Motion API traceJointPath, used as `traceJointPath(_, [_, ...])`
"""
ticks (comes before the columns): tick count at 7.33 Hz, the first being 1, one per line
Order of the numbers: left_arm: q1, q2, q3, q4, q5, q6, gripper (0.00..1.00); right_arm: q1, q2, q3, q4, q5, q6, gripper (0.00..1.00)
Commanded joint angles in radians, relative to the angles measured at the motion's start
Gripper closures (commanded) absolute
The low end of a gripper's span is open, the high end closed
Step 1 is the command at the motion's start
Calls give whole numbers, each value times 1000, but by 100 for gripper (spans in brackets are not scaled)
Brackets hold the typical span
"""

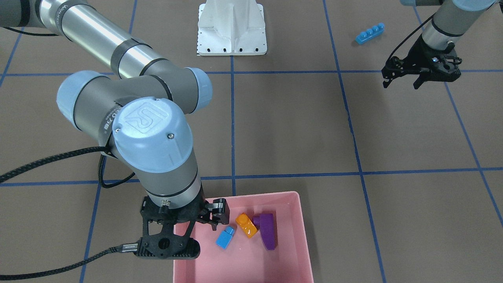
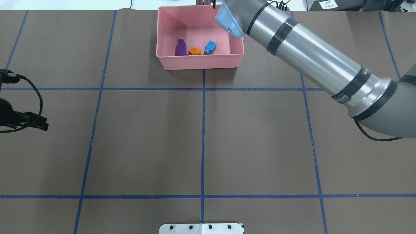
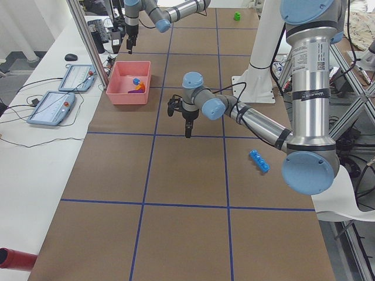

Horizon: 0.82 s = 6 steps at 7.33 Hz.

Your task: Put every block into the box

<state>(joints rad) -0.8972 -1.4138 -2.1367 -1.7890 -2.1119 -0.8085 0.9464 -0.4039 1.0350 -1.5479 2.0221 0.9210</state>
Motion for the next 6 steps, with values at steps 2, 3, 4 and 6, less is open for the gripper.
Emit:
traceJointPath(2, [15,278,-22,-247,-8,184,0,76,-287,359,-104,81,-144,0])
traceJointPath(3, [58,295,-20,-294,-10,184,0,94,-368,455,-141,89,-196,0])
traceJointPath(4, [136,294,-20,-338,-10,180,0,101,-453,577,-214,87,-238,0])
traceJointPath(6, [361,297,-19,-368,28,135,0,110,-675,838,-280,87,-324,0])
